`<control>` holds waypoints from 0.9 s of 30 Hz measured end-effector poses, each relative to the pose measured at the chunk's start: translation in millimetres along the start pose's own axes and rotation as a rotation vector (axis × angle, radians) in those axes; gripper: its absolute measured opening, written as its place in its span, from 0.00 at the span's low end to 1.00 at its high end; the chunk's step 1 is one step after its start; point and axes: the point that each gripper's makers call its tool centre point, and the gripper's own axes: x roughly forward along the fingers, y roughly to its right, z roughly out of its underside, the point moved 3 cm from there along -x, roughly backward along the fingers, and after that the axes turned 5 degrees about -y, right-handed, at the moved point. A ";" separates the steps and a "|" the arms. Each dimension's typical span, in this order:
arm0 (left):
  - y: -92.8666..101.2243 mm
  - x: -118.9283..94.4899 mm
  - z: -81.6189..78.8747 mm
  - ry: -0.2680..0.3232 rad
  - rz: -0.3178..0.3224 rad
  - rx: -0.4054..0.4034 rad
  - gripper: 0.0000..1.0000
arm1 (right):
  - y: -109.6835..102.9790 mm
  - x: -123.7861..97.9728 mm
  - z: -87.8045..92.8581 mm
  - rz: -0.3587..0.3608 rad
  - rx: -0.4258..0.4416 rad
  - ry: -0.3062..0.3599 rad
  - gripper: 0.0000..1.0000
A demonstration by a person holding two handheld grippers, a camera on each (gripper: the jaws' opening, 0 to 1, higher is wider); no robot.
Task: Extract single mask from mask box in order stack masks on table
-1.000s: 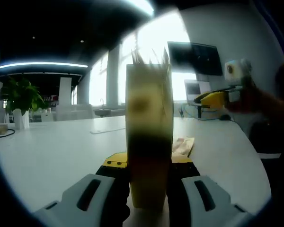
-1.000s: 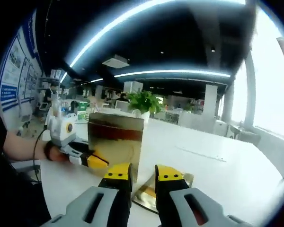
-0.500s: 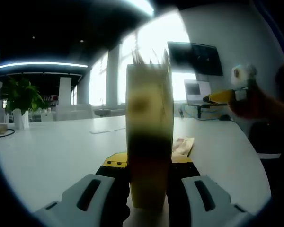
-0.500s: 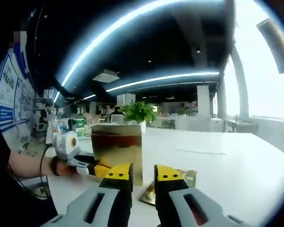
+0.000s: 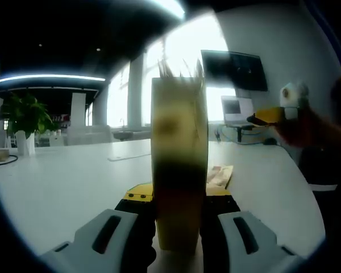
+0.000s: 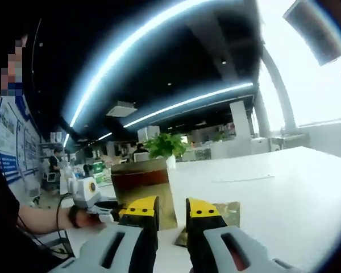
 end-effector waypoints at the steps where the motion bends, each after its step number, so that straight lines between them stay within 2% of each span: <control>1: -0.7 -0.1 0.3 0.000 0.000 0.000 0.20 | 0.1 -0.2 -1.1 0.000 -0.010 -0.002 0.15; 3: 0.9 -0.1 -0.3 0.000 0.000 0.001 0.20 | 0.2 -0.9 -4.7 -0.008 -0.023 -0.008 0.15; 5: 3.0 -0.1 -1.1 0.000 -0.001 0.002 0.20 | -3.1 -4.0 -14.3 -0.047 0.033 0.027 0.14; 6: 2.9 -0.3 -1.2 0.000 -0.001 0.003 0.20 | -2.5 -5.6 -17.1 -0.048 0.029 0.033 0.14; 10: 1.9 -0.6 -0.9 -0.001 -0.001 -0.001 0.20 | -4.8 -9.2 -27.0 -0.046 -0.060 0.025 0.14; 20: 6.8 -1.9 -1.8 -0.002 0.003 0.026 0.19 | -7.5 -3.3 -43.3 -0.058 -0.124 0.012 0.14; 27: 7.3 -6.6 -2.1 -0.003 0.009 0.029 0.19 | -21.2 2.6 -57.4 -0.130 -0.237 -0.022 0.12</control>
